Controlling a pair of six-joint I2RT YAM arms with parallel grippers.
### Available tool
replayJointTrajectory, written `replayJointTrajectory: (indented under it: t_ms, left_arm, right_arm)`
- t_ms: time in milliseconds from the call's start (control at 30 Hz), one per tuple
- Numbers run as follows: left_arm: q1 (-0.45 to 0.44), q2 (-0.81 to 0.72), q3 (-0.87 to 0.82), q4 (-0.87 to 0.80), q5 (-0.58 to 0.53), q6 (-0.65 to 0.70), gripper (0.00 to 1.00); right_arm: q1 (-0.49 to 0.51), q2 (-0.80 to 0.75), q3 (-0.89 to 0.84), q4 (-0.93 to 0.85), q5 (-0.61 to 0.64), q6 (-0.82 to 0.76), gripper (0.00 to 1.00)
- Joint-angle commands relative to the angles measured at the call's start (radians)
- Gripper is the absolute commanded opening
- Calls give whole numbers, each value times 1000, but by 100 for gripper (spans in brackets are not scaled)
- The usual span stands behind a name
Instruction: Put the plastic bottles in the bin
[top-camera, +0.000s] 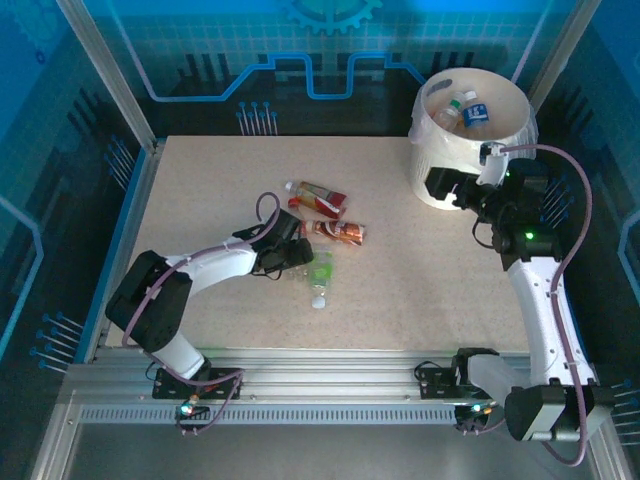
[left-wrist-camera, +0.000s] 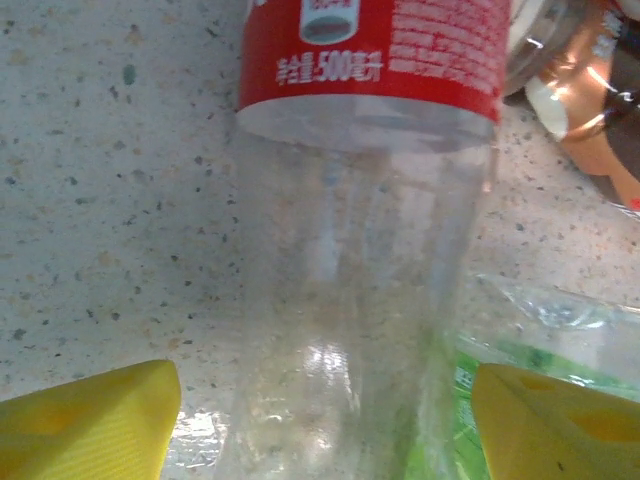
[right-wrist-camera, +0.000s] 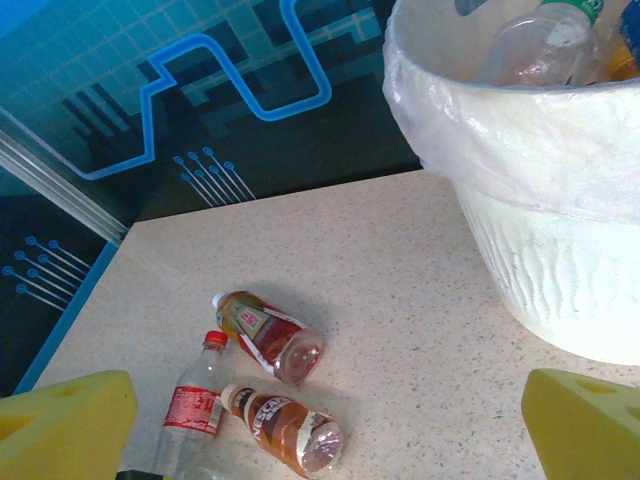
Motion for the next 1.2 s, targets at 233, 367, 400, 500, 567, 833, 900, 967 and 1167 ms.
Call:
replayJointTrajectory:
  t_ms: [233, 367, 400, 500, 567, 833, 900, 967, 1167]
  left_arm:
    - [-2, 137, 64, -51, -29, -13, 71]
    - [-2, 139, 61, -44, -24, -6, 60]
    - [-2, 129, 59, -39, -25, -2, 58]
    - [-2, 91, 43, -23, -32, 21, 53]
    - [-2, 54, 31, -9, -37, 43, 51]
    - [-3, -143, -33, 126, 45, 124, 46]
    - [-3, -186, -40, 164, 85, 137, 45]
    - [-7, -227, -48, 210, 126, 149, 44]
    - [-29, -322, -85, 431, 377, 216, 44]
  right_arm:
    - [56, 6, -40, 37, -29, 16, 100]
    - [57, 20, -31, 15, -47, 31, 100]
    - [59, 24, -28, 8, -47, 36, 100]
    - [66, 35, -22, -6, -40, 34, 100]
    - [74, 39, -24, -6, -35, 32, 100]
    - [162, 60, -3, -9, -55, -47, 100]
    - [189, 70, 9, -7, -56, -56, 100]
    - [216, 85, 26, -14, -61, -69, 100]
    - [306, 143, 84, -29, -151, -103, 100]
